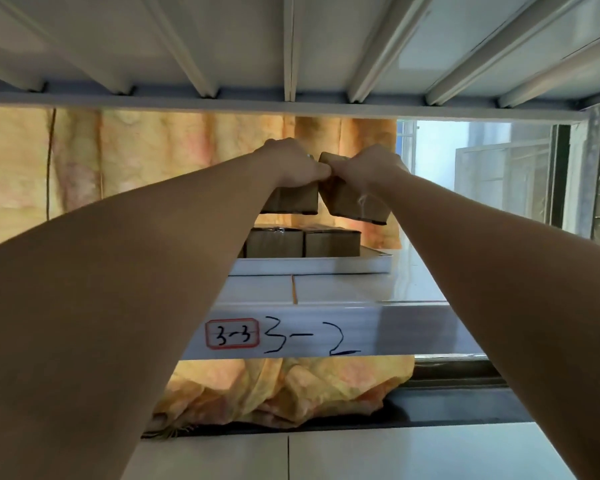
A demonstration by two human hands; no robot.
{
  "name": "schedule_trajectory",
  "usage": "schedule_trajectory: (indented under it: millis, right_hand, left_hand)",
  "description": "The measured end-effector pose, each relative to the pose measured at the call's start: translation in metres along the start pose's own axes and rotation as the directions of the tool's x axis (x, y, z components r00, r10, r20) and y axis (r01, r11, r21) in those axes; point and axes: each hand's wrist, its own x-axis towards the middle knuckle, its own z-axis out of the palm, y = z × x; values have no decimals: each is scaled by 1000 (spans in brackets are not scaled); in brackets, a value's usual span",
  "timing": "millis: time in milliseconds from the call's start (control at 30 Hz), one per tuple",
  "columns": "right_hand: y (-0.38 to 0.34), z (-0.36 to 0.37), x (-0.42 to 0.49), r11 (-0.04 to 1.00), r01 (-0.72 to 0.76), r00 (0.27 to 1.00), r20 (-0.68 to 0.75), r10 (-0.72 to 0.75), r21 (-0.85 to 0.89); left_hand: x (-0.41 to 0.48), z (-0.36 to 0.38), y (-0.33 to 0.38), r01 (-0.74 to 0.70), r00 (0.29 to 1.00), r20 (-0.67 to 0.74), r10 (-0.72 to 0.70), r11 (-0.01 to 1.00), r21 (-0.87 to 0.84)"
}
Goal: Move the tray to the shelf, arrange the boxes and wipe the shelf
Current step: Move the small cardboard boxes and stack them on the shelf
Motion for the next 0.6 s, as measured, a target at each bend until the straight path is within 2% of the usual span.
schedule_trajectory:
  millis: [300, 600]
  right_hand:
    - [3, 8, 7, 994, -66, 997, 22, 68, -82]
    - [-1, 15, 17, 991, -32, 997, 70, 41, -130]
  left_hand:
    - [1, 2, 0, -27, 993, 121, 11, 991, 128]
    - [8, 6, -1, 1, 990, 138, -34, 973, 232]
